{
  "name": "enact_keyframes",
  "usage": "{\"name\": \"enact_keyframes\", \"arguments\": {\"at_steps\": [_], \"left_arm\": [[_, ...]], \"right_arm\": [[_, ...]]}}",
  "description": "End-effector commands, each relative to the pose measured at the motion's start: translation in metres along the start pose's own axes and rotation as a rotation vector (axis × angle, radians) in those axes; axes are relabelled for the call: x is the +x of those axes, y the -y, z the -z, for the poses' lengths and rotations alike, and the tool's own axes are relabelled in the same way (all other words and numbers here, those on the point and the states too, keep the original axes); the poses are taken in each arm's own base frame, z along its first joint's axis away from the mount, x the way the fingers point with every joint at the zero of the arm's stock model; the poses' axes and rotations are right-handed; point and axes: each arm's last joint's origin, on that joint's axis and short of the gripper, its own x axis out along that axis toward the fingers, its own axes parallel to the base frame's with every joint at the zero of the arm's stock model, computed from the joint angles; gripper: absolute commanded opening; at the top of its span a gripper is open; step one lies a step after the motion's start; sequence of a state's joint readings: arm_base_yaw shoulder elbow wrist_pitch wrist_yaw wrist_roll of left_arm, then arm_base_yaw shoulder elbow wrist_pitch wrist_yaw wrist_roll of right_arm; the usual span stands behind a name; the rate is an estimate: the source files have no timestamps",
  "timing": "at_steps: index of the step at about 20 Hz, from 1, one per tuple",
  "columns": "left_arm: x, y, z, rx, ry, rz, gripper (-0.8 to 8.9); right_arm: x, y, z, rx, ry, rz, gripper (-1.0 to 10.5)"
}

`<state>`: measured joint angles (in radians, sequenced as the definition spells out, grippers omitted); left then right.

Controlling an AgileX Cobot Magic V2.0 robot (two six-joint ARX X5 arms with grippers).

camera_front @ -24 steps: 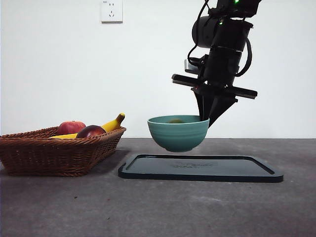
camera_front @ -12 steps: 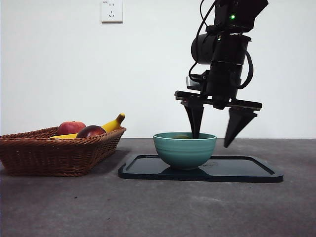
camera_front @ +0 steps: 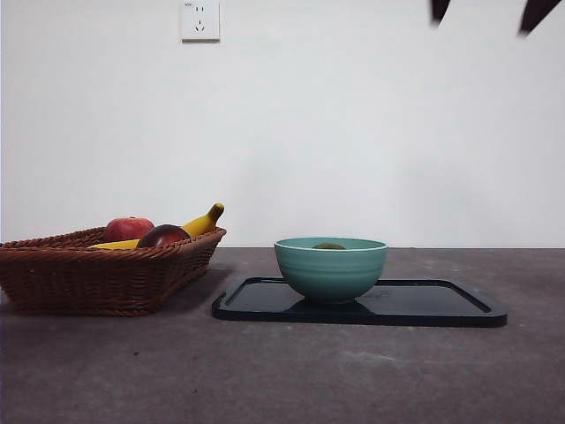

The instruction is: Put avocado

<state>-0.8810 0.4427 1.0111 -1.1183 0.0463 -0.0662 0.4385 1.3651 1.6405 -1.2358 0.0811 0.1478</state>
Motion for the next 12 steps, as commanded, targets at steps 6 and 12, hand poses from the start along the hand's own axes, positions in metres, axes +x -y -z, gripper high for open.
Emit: {"name": "enact_keyframes", "arguments": {"at_steps": [6,12], "left_arm": [[-0.001,0.000,-0.002,0.002,0.018,0.001,4.68],[-0.001,0.000,-0.003,0.001,0.023,0.002,4.68]], "right_arm": [[-0.072,-0.002,0.083,-0.117,0.147,-0.117,6.0],[-0.068,0.015,0.167,-0.093,0.168,-0.226,6.0]]}}
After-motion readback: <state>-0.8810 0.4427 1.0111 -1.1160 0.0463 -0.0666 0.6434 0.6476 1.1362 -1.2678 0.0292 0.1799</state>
